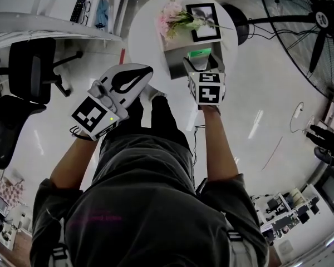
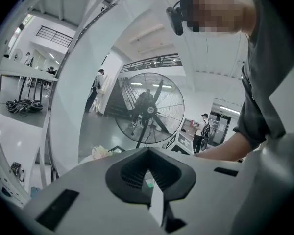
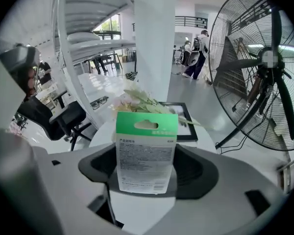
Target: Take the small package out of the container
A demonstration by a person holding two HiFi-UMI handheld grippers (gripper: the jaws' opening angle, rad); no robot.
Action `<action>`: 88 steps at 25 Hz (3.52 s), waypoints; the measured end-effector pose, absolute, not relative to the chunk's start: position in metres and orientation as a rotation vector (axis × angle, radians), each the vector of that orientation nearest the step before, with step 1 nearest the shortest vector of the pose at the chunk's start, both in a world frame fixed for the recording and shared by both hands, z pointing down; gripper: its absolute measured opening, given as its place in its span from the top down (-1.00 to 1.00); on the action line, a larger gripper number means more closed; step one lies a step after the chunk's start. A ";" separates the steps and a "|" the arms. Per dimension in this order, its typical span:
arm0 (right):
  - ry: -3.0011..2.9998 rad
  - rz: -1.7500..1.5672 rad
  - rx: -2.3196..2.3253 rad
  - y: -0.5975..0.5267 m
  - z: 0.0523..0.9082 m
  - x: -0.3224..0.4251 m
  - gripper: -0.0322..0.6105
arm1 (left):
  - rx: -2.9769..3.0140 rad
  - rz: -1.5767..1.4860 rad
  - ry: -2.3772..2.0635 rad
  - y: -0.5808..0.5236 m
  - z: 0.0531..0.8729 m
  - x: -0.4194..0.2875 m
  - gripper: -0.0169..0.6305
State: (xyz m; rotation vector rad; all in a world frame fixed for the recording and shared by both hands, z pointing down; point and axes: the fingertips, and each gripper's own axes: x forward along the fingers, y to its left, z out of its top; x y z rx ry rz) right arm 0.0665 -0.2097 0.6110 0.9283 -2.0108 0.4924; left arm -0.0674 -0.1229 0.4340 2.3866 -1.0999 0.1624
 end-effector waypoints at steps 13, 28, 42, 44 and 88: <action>-2.205 0.437 1.030 -0.206 0.499 0.065 -0.21 | 2.514 0.172 -1.114 -0.118 0.374 -0.055 0.90; -2.393 0.400 1.107 -0.187 0.400 0.061 -0.21 | 2.678 0.119 -1.158 -0.126 0.313 -0.062 0.90; -2.560 0.333 1.132 -0.177 0.337 0.064 -0.21 | 2.728 0.085 -1.161 -0.128 0.287 -0.057 0.90; -2.587 0.316 1.131 -0.176 0.327 0.063 -0.21 | 2.735 0.078 -1.163 -0.128 0.283 -0.057 0.90; -2.701 0.262 1.065 -0.170 0.280 0.067 -0.21 | 2.726 0.052 -1.159 -0.139 0.279 -0.039 0.90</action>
